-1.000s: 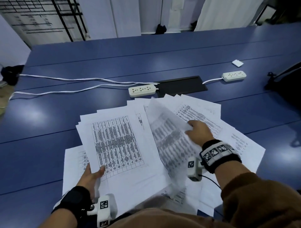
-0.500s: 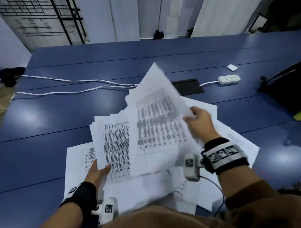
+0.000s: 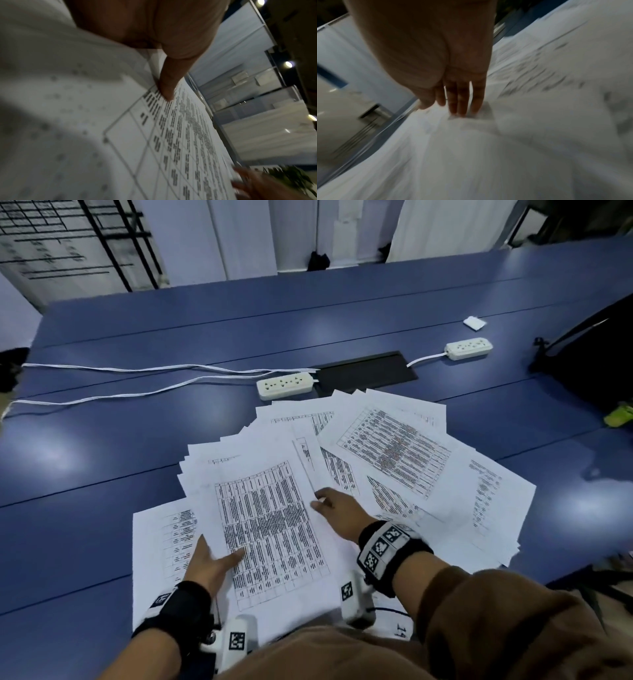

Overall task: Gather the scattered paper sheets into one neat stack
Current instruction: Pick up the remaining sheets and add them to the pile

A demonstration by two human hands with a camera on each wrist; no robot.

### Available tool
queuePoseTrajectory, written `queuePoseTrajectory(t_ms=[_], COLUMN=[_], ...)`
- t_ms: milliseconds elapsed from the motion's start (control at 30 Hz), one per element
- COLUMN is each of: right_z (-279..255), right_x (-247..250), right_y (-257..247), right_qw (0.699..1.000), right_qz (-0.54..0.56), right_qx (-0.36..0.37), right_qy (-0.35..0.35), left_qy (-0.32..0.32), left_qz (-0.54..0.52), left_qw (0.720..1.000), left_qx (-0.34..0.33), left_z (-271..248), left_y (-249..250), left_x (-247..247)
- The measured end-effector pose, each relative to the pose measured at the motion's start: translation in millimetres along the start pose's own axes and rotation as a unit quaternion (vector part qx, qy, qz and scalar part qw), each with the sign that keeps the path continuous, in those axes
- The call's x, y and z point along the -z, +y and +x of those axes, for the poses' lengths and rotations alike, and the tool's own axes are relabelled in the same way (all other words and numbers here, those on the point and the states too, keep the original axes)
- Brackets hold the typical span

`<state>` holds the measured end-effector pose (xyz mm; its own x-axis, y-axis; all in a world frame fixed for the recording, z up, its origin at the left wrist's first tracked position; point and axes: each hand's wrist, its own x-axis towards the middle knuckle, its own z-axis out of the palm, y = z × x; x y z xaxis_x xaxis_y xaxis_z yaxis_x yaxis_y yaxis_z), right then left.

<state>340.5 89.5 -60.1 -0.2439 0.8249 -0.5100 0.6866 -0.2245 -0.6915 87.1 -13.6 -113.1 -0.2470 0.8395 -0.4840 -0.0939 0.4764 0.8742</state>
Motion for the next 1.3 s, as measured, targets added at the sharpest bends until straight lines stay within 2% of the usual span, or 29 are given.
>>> queuePoseTrajectory(t_ms=[67,133,167,233,300,367,500,567,633,700,733,767,833,1000,1133,1200,1233,1300], right_z=[6.6,10.7,10.1,5.3,1.7,-0.2,-1.3,-3.9,-6.3,-10.8,-12.0,-13.4,-18.5,-24.8,-28.3,-24.5,-20.7,-7.0], right_x=[26.0,57.4,71.5,94.7,104.1,101.8,96.1,97.5,93.9,80.2,67.4,51.0,17.2,-31.1,-39.8,-35.3,-30.3,-13.2], right_y=[20.3,50.1,66.7,96.9,119.7,127.8,119.9,101.9,77.3,44.1,29.2,14.3,-11.1,-49.0,-55.3,-47.3,-41.6,-22.5], right_qw=[0.994,0.969,0.953,0.923,0.920,0.919,0.875,0.872,0.881,0.884,0.886,0.903,0.917,0.929,0.914,0.936,0.955,0.986], right_qz=[-0.019,-0.132,-0.201,-0.300,-0.310,-0.318,-0.409,-0.420,-0.402,-0.395,-0.395,-0.376,-0.363,-0.312,-0.269,-0.196,-0.144,-0.049], right_qx=[-0.001,-0.052,-0.098,-0.181,-0.201,-0.174,-0.149,-0.116,-0.056,0.037,0.090,0.115,0.151,0.169,0.187,0.167,0.158,0.140], right_qy=[0.110,0.201,0.206,0.158,0.133,0.153,0.211,0.225,0.244,0.249,0.224,0.171,0.068,-0.109,-0.241,-0.241,-0.207,-0.072], left_qy=[-0.002,0.008,0.009,0.010,0.002,-0.001,0.005,0.011,0.029,0.037,0.047,0.056,0.055,0.036,0.046,0.053,0.047,0.044], left_qz=[-0.007,-0.003,-0.007,-0.027,-0.043,-0.042,-0.035,-0.047,-0.053,-0.059,-0.063,-0.061,-0.069,-0.102,0.002,0.001,-0.011,-0.026], left_qw=[1.000,1.000,1.000,0.999,0.998,0.998,0.998,0.998,0.997,0.996,0.995,0.995,0.995,0.992,0.999,0.998,0.998,0.998], left_qx=[0.007,0.015,0.016,0.025,0.036,0.038,0.044,0.046,0.048,0.051,0.054,0.052,0.053,0.059,0.011,0.018,0.025,0.033], left_z=[0.5,0.1,1.2,2.0,2.5,2.8,8.3,8.8,9.2,9.2,9.1,7.5,2.9,-11.8,0.3,4.1,5.6,6.9], left_y=[-1.2,-0.9,-1.5,-1.0,-0.9,-1.7,-5.9,-6.1,-8.8,-9.5,-8.0,-4.4,3.8,29.8,12.6,5.6,2.0,1.7], left_x=[1.9,3.5,3.7,2.8,2.5,3.3,6.5,5.3,3.1,1.5,-1.1,-3.6,-8.7,-21.4,-11.5,-6.1,-2.5,5.9])
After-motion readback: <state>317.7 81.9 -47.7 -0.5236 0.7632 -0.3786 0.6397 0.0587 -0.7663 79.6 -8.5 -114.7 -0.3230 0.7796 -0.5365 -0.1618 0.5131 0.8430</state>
